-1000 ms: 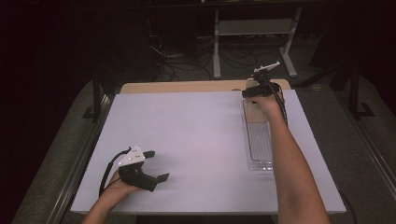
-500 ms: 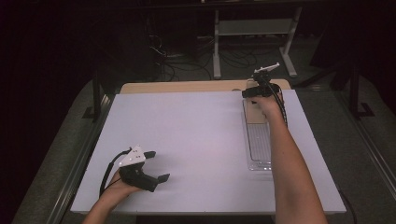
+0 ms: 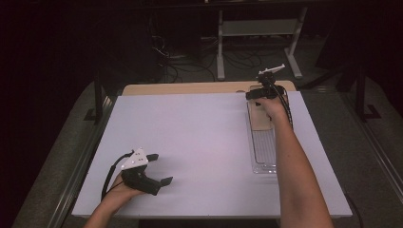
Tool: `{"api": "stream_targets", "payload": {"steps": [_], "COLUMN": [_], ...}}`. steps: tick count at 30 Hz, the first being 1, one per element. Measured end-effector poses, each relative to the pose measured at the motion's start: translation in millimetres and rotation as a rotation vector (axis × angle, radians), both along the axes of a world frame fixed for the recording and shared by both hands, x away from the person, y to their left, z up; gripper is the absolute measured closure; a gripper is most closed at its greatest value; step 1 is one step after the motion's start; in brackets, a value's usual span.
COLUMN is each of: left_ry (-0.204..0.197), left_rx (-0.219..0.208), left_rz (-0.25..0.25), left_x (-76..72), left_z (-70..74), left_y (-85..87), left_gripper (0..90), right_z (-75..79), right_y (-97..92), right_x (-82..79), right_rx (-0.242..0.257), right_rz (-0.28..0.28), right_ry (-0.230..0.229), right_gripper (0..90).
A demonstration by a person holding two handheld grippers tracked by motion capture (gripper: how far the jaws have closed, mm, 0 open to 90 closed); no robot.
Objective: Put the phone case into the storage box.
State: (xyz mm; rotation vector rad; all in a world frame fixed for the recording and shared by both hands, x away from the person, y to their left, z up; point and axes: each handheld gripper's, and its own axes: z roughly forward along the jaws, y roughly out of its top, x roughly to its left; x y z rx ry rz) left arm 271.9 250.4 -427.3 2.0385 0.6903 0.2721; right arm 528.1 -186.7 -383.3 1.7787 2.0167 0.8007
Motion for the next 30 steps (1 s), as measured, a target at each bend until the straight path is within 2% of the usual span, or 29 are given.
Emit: {"api": "stream_targets", "payload": {"steps": [6,7,11,16,20,24,26,28,30], "left_ry": [-0.004,-0.004,0.001,0.003,0.002,0.005,0.0,0.004,0.005], "left_rx": [-0.007,0.008,-0.001,0.011,0.005,0.002,0.004,0.01,0.004], "left_rz": [0.001,-0.004,-0.001,-0.006,-0.003,-0.006,-0.014,-0.019,-0.024], "left_x": [0.5,1.0,1.0,1.6,2.4,3.2,4.2,4.1,4.8], "left_z": [-0.8,-0.2,-0.6,0.0,-0.3,0.5,0.8,1.3,1.4], "left_y": [0.0,0.9,-0.5,-0.9,-1.7,-4.1,-5.0,-5.3,-4.6], "left_gripper": [0.0,0.0,0.0,0.0,0.0,0.0,0.0,0.0,0.0], "right_z": [2.6,3.7,10.6,20.2,24.3,31.0,33.9,36.6,39.1], "right_y": [-0.1,-0.3,-1.4,-5.8,-12.2,-20.9,-23.8,-26.4,-28.3], "right_x": [-0.7,-1.1,-3.6,-8.3,-12.6,-20.3,-25.8,-31.5,-40.1], "right_rx": [0.013,0.017,0.047,0.055,0.043,0.029,0.049,0.045,0.059], "right_rz": [0.004,0.004,0.014,0.013,0.016,0.025,0.026,0.048,0.07], "right_ry": [-0.017,-0.02,-0.043,-0.073,-0.071,-0.085,-0.095,-0.096,-0.123], "right_gripper": [6.7,6.7,6.1,5.0,2.5,1.9,1.9,1.2,1.2]}}
